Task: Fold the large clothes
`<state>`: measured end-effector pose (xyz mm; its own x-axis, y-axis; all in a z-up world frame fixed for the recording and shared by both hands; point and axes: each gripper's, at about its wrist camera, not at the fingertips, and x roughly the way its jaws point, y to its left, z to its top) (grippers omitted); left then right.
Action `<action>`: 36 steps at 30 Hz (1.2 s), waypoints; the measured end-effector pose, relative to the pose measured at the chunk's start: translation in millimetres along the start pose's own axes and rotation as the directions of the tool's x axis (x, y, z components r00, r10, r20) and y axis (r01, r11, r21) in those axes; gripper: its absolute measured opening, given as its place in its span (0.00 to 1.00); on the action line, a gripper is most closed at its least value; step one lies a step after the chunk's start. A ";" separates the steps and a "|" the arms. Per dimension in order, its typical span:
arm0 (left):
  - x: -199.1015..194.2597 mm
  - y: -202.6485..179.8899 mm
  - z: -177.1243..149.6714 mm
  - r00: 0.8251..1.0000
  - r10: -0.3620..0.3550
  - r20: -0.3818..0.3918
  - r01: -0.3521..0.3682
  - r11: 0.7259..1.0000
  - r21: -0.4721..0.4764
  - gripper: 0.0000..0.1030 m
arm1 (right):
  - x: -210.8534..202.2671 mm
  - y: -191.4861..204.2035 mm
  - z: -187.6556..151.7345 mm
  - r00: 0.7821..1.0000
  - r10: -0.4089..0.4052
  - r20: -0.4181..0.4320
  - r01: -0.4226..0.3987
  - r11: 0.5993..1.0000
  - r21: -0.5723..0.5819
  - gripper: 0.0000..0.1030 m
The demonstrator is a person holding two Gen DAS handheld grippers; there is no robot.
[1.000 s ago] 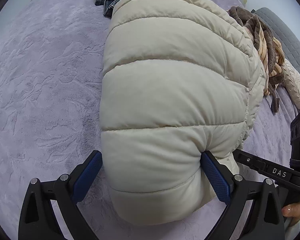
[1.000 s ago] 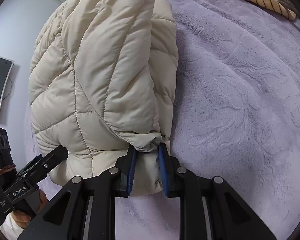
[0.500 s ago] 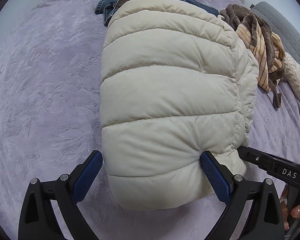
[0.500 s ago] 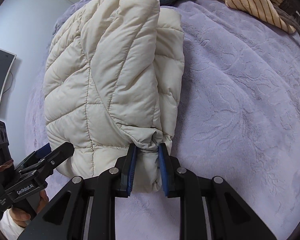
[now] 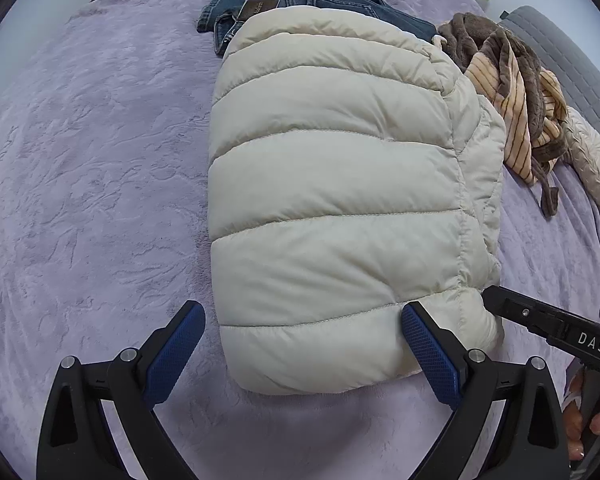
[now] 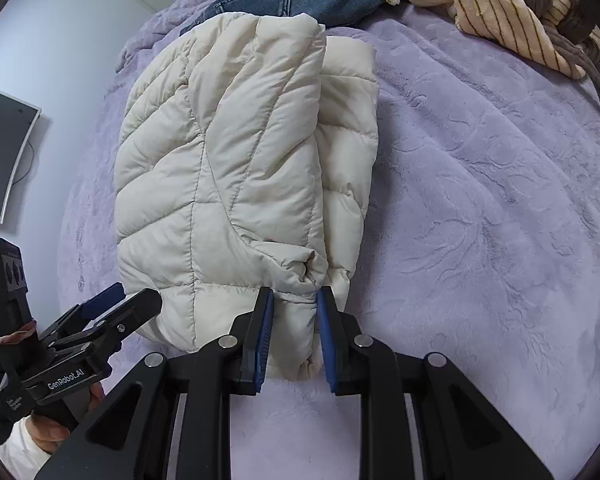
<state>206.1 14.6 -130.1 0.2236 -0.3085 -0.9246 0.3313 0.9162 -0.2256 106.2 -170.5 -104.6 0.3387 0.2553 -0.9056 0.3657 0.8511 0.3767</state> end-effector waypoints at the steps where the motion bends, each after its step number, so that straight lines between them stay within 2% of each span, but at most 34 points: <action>1: -0.9 -0.1 0.4 1.000 0.000 0.001 0.000 1.000 0.000 0.96 | -1.4 -0.9 0.6 1.000 0.003 0.002 -0.003 1.000 0.003 0.24; 17: -44.6 6.3 -7.7 0.997 0.060 0.042 -0.060 0.998 -0.007 0.96 | -41.3 7.1 -10.8 0.998 0.051 0.028 -0.051 0.999 0.012 0.24; 19: -52.6 7.1 -10.4 0.995 0.082 0.051 -0.082 0.997 -0.002 0.99 | -48.7 11.8 -14.4 0.998 0.051 0.031 -0.051 0.999 0.006 0.25; 22: -64.5 6.6 -15.6 0.995 0.091 0.051 -0.091 0.996 -0.002 0.99 | -57.8 24.5 -22.2 0.999 0.040 0.037 -0.040 0.999 -0.004 0.37; 28: -101.7 4.2 -25.9 0.982 0.150 0.117 -0.149 0.989 -0.016 0.99 | -82.1 44.8 -32.8 0.998 -0.001 0.063 0.003 1.000 -0.028 0.58; 30: -112.5 6.1 -28.0 0.983 0.139 0.120 -0.136 0.990 -0.027 0.99 | -93.2 53.3 -37.6 0.996 -0.028 0.082 0.031 0.999 -0.037 0.81; 34: -131.4 3.4 -32.3 0.982 0.155 0.108 -0.154 0.988 -0.020 0.99 | -113.2 70.3 -44.6 0.987 -0.115 0.112 0.123 0.991 -0.062 0.86; 36: -141.6 1.3 -35.5 0.983 0.151 0.109 -0.150 0.989 -0.018 0.99 | -122.9 76.7 -48.4 0.981 -0.136 0.140 0.147 0.987 -0.066 1.00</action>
<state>142.4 68.6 -10.4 0.3698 -0.1929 -0.9089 0.2777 0.9565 -0.0900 50.7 -114.3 26.1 0.4038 0.0701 -0.9122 0.3537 0.9076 0.2263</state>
